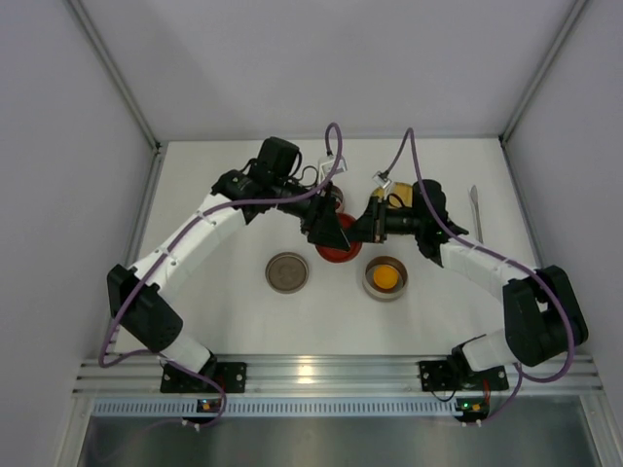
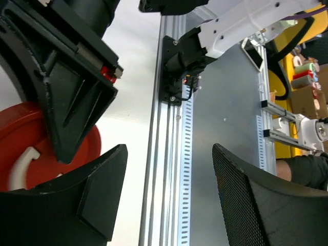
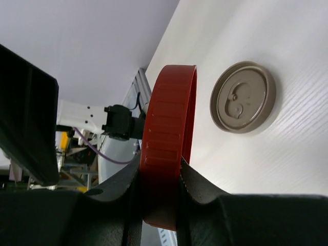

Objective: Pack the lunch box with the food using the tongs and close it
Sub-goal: Pick up the box lid from the center of the board.

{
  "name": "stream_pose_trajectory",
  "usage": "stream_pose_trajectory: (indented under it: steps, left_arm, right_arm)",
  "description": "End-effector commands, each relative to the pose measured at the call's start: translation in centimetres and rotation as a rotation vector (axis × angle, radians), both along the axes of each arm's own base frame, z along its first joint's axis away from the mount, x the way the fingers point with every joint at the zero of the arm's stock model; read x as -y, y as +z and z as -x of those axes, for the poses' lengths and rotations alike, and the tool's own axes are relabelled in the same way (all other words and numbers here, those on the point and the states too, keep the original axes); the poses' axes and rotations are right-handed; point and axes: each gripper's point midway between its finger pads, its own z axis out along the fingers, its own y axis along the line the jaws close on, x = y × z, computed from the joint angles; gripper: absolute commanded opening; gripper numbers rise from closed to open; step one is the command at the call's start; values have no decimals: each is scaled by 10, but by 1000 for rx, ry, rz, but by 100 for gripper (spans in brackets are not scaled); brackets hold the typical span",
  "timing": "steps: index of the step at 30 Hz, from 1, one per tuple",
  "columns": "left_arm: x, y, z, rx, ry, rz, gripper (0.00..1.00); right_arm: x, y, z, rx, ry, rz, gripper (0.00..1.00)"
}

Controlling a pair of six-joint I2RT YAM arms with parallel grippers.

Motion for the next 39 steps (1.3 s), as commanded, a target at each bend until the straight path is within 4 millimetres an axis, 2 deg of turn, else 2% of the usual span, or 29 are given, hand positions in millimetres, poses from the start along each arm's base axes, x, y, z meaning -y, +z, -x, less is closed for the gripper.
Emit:
stream_pose_trajectory:
  steps: [1, 2, 3, 5, 6, 7, 8, 9, 11, 12, 13, 14, 15, 16, 17, 18, 19, 20, 21, 22, 23, 25, 27, 35, 38, 39]
  left_arm:
    - [3, 46, 13, 41, -72, 140, 72]
    - [3, 47, 10, 54, -59, 135, 72]
    - [3, 47, 7, 74, -43, 127, 72]
    - [1, 48, -11, 170, 47, 78, 73]
    - [-3, 52, -20, 219, 104, 56, 74]
    - [-6, 54, -30, 264, 162, 32, 75]
    - [-14, 59, -54, 340, 293, -20, 75]
    - [-22, 67, -62, 416, 345, -30, 75]
    - [-36, 73, -78, 545, 430, -64, 76]
    - [-43, 97, -79, 627, 470, -15, 76]
    - [-47, 105, -80, 681, 476, -11, 77]
    - [-52, 116, -80, 715, 489, -16, 77]
    - [-55, 121, -79, 743, 489, -16, 78]
    - [-59, 122, -80, 806, 473, -28, 78]
    - [-62, 123, -78, 848, 461, -29, 78]
    - [-68, 118, -70, 883, 439, -32, 79]
    - [-70, 123, -69, 974, 413, -20, 80]
    - [-78, 130, -58, 1032, 405, 6, 81]
    - [-78, 128, -51, 1061, 374, 25, 82]
    - [-77, 111, -50, 1101, 327, 11, 83]
    - [-81, 111, -42, 1126, 311, 23, 85]
    - [-80, 100, -42, 1153, 286, 14, 85]
    - [-80, 97, -40, 1182, 258, 15, 86]
    - [-68, 86, -63, 1425, 243, 51, 87]
    - [-54, 83, -71, 1468, 257, 84, 88]
    - [-50, 94, -75, 1499, 298, 113, 88]
  right_arm:
    - [-6, 36, -14, 186, -42, -97, 0]
    - [-6, 36, -15, 182, -49, -109, 0]
    - [-7, 46, -17, 229, -56, -147, 0]
    - [-6, 51, -16, 220, -81, -198, 0]
    - [-5, 69, -15, 283, -87, -261, 0]
    - [-4, 75, -15, 311, -98, -286, 0]
    - [-2, 80, -17, 337, -119, -310, 0]
    - [-2, 89, -17, 372, -123, -334, 0]
    - [4, 121, -20, 525, -148, -406, 0]
    - [7, 134, -23, 628, -165, -414, 0]
    - [11, 149, -23, 729, -180, -423, 0]
    - [15, 176, -19, 961, -186, -406, 0]
    - [14, 180, -20, 962, -181, -404, 0]
    - [17, 190, -22, 1133, -204, -358, 0]
    - [20, 201, -22, 1203, -199, -343, 0]
    - [23, 206, -25, 1297, -204, -318, 0]
    - [26, 211, -24, 1364, -199, -299, 0]
    - [28, 207, -33, 1365, -206, -254, 0]
    - [33, 207, -41, 1428, -223, -210, 0]
    - [37, 207, -47, 1470, -234, -170, 0]
    - [41, 197, -64, 1499, -257, -77, 0]
    - [51, 189, -84, 1491, -298, -6, 0]
    - [55, 182, -92, 1517, -307, 47, 0]
    - [52, 184, -91, 1561, -289, 102, 0]
    - [51, 189, -91, 1519, -304, 75, 0]
    - [48, 189, -88, 1490, -299, 50, 0]
